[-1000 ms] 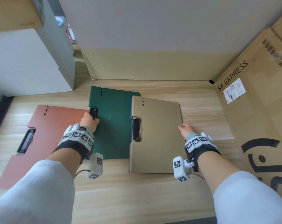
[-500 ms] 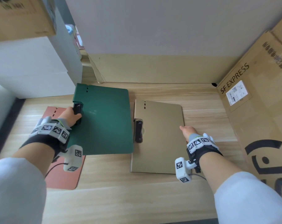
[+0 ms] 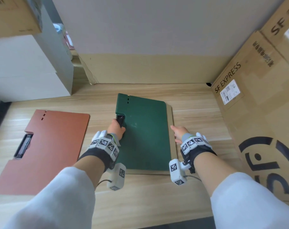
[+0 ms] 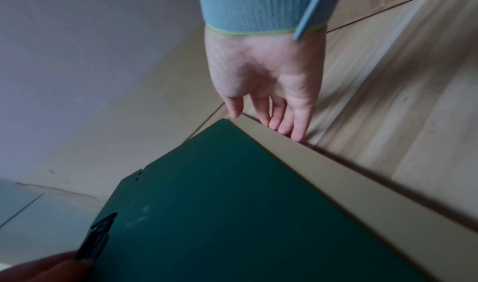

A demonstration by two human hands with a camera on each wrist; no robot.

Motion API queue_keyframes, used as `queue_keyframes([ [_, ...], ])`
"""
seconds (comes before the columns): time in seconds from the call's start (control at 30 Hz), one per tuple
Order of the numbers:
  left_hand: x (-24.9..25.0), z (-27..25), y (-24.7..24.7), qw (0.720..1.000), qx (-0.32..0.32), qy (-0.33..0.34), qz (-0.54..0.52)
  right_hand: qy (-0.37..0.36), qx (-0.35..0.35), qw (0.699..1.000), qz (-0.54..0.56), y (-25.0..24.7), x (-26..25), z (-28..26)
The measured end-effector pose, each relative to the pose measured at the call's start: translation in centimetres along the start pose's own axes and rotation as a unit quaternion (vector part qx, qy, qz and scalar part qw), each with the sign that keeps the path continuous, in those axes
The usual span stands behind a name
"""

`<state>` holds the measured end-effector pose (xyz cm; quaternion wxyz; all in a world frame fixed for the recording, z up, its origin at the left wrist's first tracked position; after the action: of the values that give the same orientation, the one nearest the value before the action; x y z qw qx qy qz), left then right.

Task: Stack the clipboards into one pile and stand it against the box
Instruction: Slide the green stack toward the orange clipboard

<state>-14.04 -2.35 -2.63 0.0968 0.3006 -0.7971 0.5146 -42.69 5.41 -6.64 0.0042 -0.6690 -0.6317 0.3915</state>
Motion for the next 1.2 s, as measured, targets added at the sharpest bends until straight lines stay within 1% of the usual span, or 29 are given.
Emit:
queue_keyframes([
  [0.13,0.1,-0.4,1.4,0.997,0.012,-0.025,0.074,0.005,0.002,1.0,0.013,0.2,0.7,0.8],
  [0.2,0.1,-0.4,2.0,0.996,0.01,-0.033,0.084,-0.007,0.012,1.0,-0.004,-0.2,0.4,0.2],
  [0.3,0.2,-0.3,3.0,0.997,-0.006,-0.035,0.069,-0.017,0.014,1.0,-0.016,-0.3,0.3,-0.2],
  [0.4,0.3,-0.3,3.2,0.998,-0.01,-0.039,0.056,-0.013,0.023,1.0,0.012,-0.2,0.4,0.3],
  [0.6,-0.3,-0.9,3.9,0.997,-0.017,-0.052,0.046,-0.014,0.03,0.999,-0.013,-0.5,0.3,0.1],
  [0.67,-0.3,-0.9,3.8,0.998,-0.021,-0.046,0.028,-0.012,0.029,0.999,-0.018,-0.4,0.4,0.1],
  [0.73,-0.6,-0.3,2.8,1.0,-0.006,-0.027,0.007,-0.014,0.025,0.999,-0.031,-0.4,0.3,0.1],
  [0.77,-1.6,0.2,1.7,0.999,0.009,-0.03,0.011,-0.014,0.022,0.999,-0.042,-0.3,0.2,0.2],
  [0.83,-4.7,1.3,-1.2,0.994,0.044,-0.054,0.083,-0.025,0.017,0.997,-0.074,-0.1,0.0,0.1],
  [0.9,-9.4,1.9,-4.0,0.979,0.067,-0.121,0.147,-0.039,0.02,0.993,-0.11,0.1,-0.3,0.1],
  [0.97,-13.8,2.1,-6.0,0.966,0.075,-0.187,0.163,-0.052,0.029,0.989,-0.138,0.2,-0.5,0.1],
  [1.03,-16.6,2.2,-6.4,0.962,0.069,-0.214,0.154,-0.06,0.041,0.985,-0.157,0.3,-0.6,0.2],
  [1.1,-17.2,2.1,-5.9,0.966,0.048,-0.211,0.143,-0.058,0.052,0.984,-0.161,0.3,-0.6,0.3],
  [1.2,-15.5,1.7,-4.5,0.965,0.019,-0.191,0.177,-0.054,0.06,0.983,-0.167,0.4,-0.6,0.5],
])
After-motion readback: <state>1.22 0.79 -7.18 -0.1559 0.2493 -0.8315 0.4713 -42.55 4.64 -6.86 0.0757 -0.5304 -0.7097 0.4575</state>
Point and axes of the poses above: each hand's wrist, its own z-axis towards the middle knuckle, its own y-axis out of the palm, x = y × z, the point moved 10 cm from there along z, towards the middle knuckle, and after that the axes turned 8 degrees about x, right-handed, at the moved point
